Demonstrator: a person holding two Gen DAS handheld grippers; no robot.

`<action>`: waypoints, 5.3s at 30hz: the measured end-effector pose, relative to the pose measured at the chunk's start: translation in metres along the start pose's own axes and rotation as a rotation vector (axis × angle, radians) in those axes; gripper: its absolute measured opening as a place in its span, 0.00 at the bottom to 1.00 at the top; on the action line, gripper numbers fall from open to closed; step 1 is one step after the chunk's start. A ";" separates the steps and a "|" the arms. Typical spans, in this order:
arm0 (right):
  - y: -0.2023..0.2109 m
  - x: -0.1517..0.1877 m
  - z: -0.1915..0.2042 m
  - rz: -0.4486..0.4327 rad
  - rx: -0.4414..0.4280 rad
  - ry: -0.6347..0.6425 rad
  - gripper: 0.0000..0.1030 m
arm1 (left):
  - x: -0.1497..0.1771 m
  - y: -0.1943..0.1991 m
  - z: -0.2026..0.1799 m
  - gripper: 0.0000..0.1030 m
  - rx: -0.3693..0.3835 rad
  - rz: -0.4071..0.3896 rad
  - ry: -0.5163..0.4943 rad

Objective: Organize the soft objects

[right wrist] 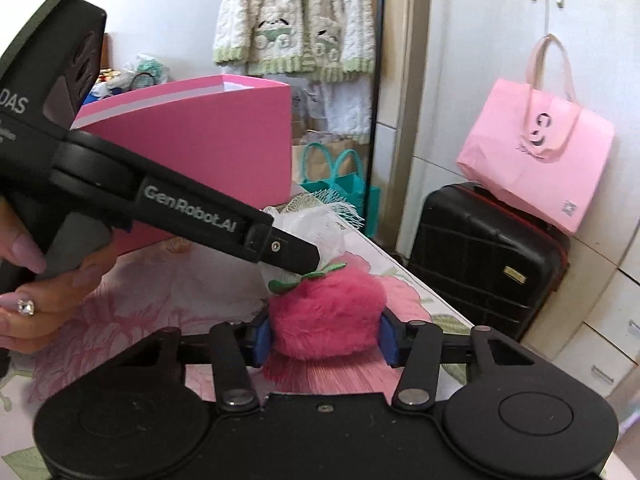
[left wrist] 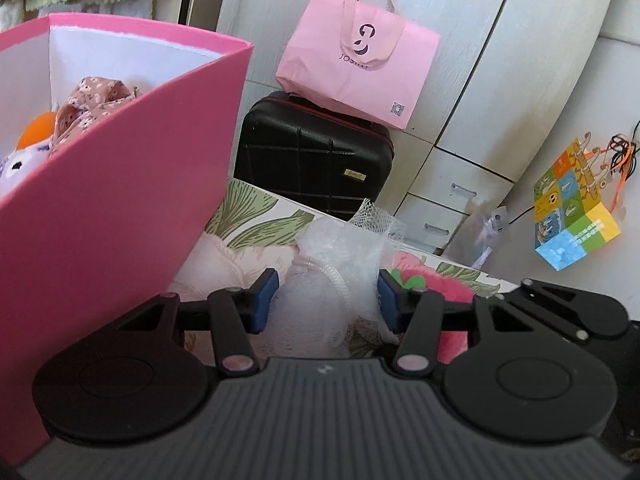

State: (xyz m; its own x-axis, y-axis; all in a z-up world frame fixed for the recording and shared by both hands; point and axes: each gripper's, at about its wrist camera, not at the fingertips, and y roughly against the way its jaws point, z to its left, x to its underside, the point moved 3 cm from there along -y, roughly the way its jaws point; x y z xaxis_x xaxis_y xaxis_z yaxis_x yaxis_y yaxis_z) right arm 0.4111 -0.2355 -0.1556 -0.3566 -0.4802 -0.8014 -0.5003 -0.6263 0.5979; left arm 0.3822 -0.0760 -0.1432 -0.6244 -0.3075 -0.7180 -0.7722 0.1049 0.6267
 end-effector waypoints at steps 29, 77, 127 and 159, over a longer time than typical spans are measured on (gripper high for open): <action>0.079 0.013 0.039 -0.097 0.217 -0.390 0.52 | 0.021 0.084 -0.001 0.35 0.020 -0.151 -0.100; 0.164 -0.048 0.263 -0.094 0.046 -0.283 0.52 | 0.040 0.309 0.154 0.36 0.324 -0.005 -0.336; 0.064 -0.110 0.200 -0.153 0.136 -0.148 0.77 | -0.038 0.235 0.178 0.74 0.056 -0.150 -0.265; 0.180 -0.060 0.225 0.004 0.596 -0.295 0.98 | 0.006 0.320 0.111 1.00 0.062 -0.122 -0.393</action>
State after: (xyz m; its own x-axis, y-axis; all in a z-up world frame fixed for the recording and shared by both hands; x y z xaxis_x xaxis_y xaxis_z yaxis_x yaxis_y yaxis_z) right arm 0.1653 -0.1811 -0.0036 -0.5180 -0.2401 -0.8210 -0.8190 -0.1377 0.5571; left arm 0.1180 0.0609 0.0194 -0.5163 0.0617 -0.8542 -0.8413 0.1503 0.5193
